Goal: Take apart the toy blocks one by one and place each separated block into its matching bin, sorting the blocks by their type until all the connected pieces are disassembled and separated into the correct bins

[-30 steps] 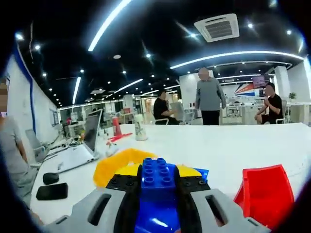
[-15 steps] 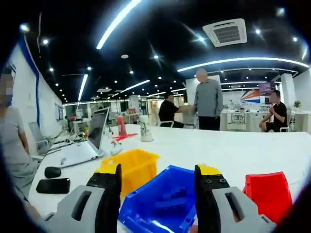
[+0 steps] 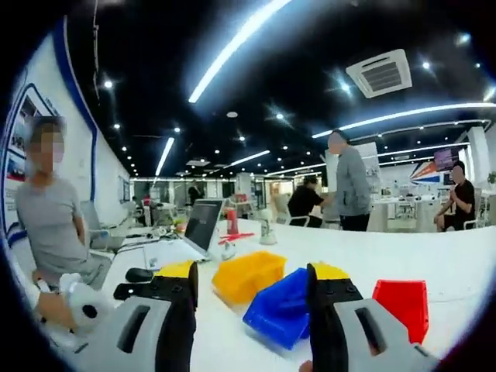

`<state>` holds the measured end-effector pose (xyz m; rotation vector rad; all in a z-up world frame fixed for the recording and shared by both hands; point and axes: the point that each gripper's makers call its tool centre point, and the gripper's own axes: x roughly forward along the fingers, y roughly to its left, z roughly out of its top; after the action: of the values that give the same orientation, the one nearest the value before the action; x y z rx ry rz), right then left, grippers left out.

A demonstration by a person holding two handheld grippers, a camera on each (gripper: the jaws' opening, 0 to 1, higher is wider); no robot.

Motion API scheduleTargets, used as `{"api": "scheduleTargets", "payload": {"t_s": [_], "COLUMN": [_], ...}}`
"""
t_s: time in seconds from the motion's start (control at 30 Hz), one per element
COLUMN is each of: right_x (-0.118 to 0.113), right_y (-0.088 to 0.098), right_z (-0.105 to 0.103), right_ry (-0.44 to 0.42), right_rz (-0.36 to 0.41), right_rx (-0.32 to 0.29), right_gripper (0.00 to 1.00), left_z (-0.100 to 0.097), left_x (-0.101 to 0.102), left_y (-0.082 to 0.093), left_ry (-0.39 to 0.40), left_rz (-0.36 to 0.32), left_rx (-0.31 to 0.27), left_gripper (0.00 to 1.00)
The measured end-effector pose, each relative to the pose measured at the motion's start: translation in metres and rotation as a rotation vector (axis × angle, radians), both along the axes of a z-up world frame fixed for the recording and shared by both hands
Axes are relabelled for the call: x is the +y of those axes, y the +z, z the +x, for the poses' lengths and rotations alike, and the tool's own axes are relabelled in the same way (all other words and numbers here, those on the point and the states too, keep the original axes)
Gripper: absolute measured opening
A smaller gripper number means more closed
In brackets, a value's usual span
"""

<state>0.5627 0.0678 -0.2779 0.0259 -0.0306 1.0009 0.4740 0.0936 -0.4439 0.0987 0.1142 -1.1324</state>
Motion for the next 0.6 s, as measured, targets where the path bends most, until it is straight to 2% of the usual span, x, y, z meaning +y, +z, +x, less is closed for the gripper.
{"api": "scheduleTargets", "payload": {"t_s": [0.17,0.2,0.23,0.27,0.3,0.37,0.4,0.43,0.5,0.6], "right_x": [-0.027,-0.031,-0.035,-0.037,-0.040,-0.043,-0.043,-0.042,-0.041,-0.031], "right_y": [-0.005,-0.007,-0.008,-0.010,-0.013,-0.020,-0.025,-0.030,-0.036,-0.050], "right_z": [-0.030,-0.035,-0.039,-0.043,-0.047,-0.054,-0.058,-0.063,-0.070,-0.091], "right_ry": [0.006,0.008,0.010,0.011,0.015,0.025,0.033,0.049,0.067,0.157], "right_rz": [0.013,0.017,0.022,0.027,0.029,0.025,0.019,0.007,-0.003,-0.035], "right_rx": [-0.003,-0.001,0.001,0.003,0.006,0.013,0.016,0.020,0.021,0.033], "right_gripper": [0.55,0.55,0.55,0.54,0.54,0.53,0.53,0.53,0.53,0.53], "left_z": [-0.001,-0.035,-0.042,-0.040,-0.041,-0.041,-0.043,-0.045,-0.051,-0.057], "left_x": [0.002,-0.029,-0.032,-0.030,-0.032,-0.029,-0.029,-0.026,-0.028,-0.030], "left_y": [-0.005,0.001,-0.002,-0.005,-0.006,-0.009,-0.006,-0.007,-0.010,-0.012], "left_ry": [0.003,-0.016,-0.001,0.022,0.014,0.005,-0.008,-0.012,-0.018,-0.017], "left_rz": [0.029,0.037,0.058,0.070,0.072,0.090,0.067,0.073,0.087,0.089], "left_rx": [0.006,-0.056,-0.051,-0.042,-0.043,-0.040,-0.038,-0.035,-0.020,-0.010], "left_gripper": [0.50,0.50,0.51,0.51,0.51,0.51,0.50,0.50,0.46,0.45]}}
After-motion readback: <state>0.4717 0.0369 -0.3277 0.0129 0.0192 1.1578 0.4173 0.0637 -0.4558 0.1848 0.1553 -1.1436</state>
